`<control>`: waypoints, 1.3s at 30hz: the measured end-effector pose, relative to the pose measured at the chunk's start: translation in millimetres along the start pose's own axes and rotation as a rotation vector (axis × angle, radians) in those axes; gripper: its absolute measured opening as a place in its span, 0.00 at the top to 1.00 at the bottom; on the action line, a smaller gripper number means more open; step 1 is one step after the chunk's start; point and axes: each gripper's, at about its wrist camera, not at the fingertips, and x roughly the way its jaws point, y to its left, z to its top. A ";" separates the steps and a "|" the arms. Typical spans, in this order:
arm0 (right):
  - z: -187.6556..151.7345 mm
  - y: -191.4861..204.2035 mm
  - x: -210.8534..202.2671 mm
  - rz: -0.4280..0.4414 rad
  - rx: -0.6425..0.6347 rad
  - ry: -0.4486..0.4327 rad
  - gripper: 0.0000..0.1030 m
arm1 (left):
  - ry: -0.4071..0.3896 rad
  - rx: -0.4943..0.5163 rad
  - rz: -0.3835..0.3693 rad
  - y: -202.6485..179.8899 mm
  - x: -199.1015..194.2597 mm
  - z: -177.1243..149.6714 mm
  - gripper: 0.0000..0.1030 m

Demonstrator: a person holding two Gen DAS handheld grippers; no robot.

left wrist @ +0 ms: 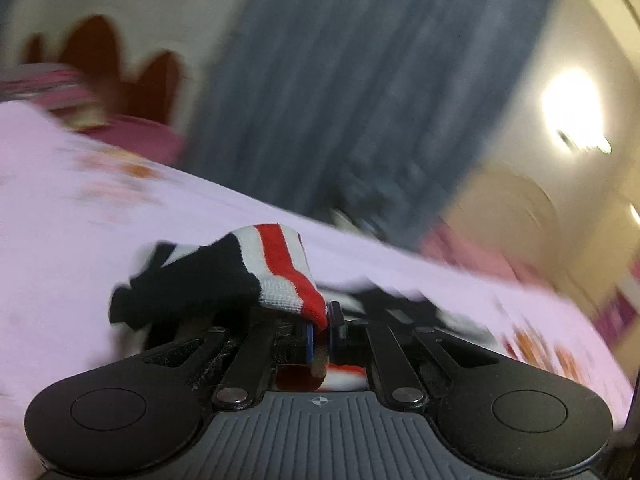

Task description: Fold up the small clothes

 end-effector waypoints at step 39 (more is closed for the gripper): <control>6.8 18.7 30.0 -0.035 -0.174 -0.038 0.90 | 0.173 0.276 0.335 22.4 -1.2 -66.4 0.19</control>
